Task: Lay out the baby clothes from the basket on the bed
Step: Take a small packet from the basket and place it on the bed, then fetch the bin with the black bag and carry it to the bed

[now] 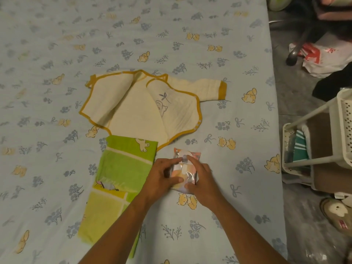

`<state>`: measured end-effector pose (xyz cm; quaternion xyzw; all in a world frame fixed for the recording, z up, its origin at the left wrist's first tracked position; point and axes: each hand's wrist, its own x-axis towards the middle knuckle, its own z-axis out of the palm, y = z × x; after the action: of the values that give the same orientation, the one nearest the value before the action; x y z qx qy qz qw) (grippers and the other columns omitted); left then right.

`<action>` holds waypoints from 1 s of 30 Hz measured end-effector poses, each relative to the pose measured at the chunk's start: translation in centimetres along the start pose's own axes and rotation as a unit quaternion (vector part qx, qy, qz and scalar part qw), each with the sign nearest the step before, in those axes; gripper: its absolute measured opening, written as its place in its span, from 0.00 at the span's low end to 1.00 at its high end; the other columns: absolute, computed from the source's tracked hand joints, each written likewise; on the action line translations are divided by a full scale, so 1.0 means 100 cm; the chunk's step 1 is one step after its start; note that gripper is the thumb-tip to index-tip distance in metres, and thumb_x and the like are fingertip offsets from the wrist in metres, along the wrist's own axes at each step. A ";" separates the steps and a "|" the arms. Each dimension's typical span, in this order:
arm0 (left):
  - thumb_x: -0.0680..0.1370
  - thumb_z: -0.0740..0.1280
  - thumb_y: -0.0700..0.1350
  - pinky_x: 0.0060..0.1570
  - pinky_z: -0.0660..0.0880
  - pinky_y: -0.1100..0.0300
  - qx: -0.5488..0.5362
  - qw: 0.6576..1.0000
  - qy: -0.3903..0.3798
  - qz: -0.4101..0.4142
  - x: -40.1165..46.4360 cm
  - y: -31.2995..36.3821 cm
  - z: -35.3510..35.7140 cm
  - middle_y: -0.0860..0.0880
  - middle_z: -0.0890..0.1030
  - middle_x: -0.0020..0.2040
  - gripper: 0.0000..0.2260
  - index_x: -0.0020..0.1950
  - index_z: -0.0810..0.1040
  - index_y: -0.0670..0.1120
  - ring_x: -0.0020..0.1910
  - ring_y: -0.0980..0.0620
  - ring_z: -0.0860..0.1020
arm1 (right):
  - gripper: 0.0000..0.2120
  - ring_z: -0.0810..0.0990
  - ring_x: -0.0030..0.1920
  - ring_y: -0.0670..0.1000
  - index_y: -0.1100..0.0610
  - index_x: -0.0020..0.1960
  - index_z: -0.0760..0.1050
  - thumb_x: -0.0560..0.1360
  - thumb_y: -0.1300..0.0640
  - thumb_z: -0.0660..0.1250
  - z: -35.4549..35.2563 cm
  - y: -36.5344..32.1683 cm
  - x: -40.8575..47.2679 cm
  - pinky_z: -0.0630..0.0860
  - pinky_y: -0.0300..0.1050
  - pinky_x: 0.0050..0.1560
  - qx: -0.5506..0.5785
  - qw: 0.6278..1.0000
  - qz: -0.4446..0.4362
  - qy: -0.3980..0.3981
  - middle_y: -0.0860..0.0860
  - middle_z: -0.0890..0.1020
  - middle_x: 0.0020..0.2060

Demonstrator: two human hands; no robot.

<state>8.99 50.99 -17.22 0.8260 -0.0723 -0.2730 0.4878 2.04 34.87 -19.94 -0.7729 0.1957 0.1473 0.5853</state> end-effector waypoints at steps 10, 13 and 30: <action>0.64 0.78 0.41 0.58 0.73 0.48 0.131 0.991 -0.010 -0.030 -0.001 0.018 0.008 0.56 0.67 0.49 0.37 0.69 0.69 0.61 0.54 0.47 0.70 | 0.42 0.73 0.61 0.51 0.34 0.76 0.54 0.74 0.63 0.71 -0.007 -0.015 0.006 0.80 0.40 0.51 -0.033 0.999 0.019 -0.025 0.50 0.64 0.61; 0.64 0.76 0.44 0.62 0.70 0.49 0.153 0.987 -0.013 -0.048 -0.007 0.031 0.008 0.58 0.66 0.48 0.36 0.69 0.68 0.62 0.58 0.46 0.69 | 0.41 0.73 0.63 0.52 0.36 0.76 0.55 0.73 0.60 0.72 -0.024 -0.029 0.002 0.77 0.41 0.52 -0.021 0.998 0.038 -0.035 0.52 0.65 0.64; 0.77 0.56 0.68 0.69 0.66 0.47 0.337 0.933 0.114 -0.043 -0.031 0.337 -0.099 0.42 0.72 0.72 0.32 0.75 0.67 0.50 0.71 0.39 0.69 | 0.35 0.65 0.74 0.55 0.51 0.77 0.61 0.75 0.35 0.61 -0.283 -0.283 -0.074 0.63 0.52 0.73 -0.189 0.976 -0.034 0.102 0.53 0.63 0.76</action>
<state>16.45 42.45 16.17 0.9699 -0.0683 -0.1573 0.1732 8.89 15.37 15.11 -0.8866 0.1961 0.0819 0.4107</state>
